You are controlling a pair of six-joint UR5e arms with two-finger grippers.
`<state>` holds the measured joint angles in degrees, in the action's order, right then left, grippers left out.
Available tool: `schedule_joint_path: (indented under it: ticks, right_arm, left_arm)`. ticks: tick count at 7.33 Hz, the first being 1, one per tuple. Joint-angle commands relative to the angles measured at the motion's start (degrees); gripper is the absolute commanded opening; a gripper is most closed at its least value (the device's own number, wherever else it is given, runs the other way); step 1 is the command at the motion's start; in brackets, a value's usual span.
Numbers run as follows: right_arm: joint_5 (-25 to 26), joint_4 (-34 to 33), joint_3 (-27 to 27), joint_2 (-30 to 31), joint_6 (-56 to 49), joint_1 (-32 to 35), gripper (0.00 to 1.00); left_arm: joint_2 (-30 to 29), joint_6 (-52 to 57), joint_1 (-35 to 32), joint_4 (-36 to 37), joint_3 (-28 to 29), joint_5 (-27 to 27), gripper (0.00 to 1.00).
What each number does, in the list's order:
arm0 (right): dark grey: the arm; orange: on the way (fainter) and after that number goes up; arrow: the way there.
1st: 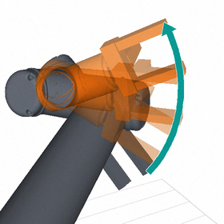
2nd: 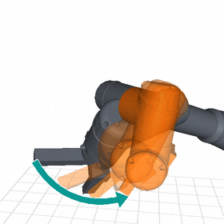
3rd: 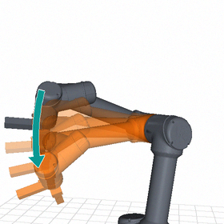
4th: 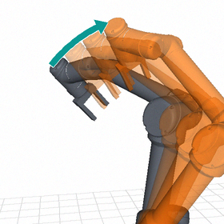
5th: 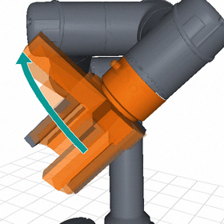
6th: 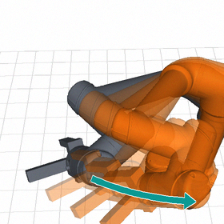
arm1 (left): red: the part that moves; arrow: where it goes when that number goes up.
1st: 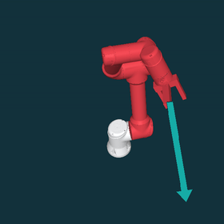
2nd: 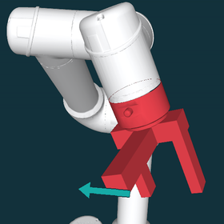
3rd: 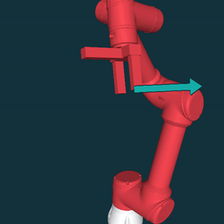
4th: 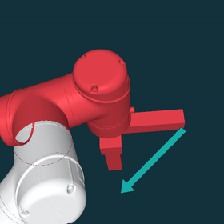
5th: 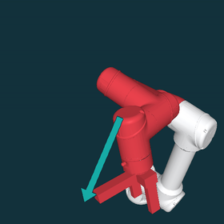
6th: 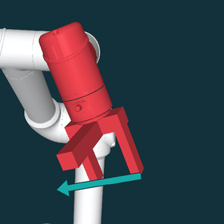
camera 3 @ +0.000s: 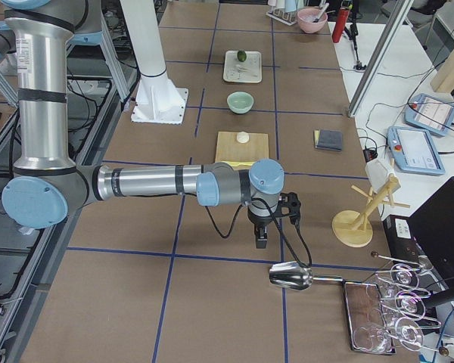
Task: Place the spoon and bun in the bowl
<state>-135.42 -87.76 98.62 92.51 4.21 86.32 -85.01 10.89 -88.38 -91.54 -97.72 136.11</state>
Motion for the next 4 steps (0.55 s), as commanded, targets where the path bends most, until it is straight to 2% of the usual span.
schedule_joint_path:
  ticks: [1,2,4]
  right_arm:
    - [-0.02,0.74,2.19,-0.39,0.09,-0.01,1.0]
    - [-0.02,1.27,2.1,-1.27,0.53,-0.36,1.0]
    - [0.07,10.97,2.19,-1.63,0.71,-0.72,1.0]
  left_arm:
    - [-0.51,0.1,0.22,-3.26,0.24,-0.15,1.0]
    - [-0.51,0.01,0.48,-5.99,0.16,-0.41,1.0]
    - [-0.51,-0.07,0.48,-15.36,0.41,1.68,1.0]
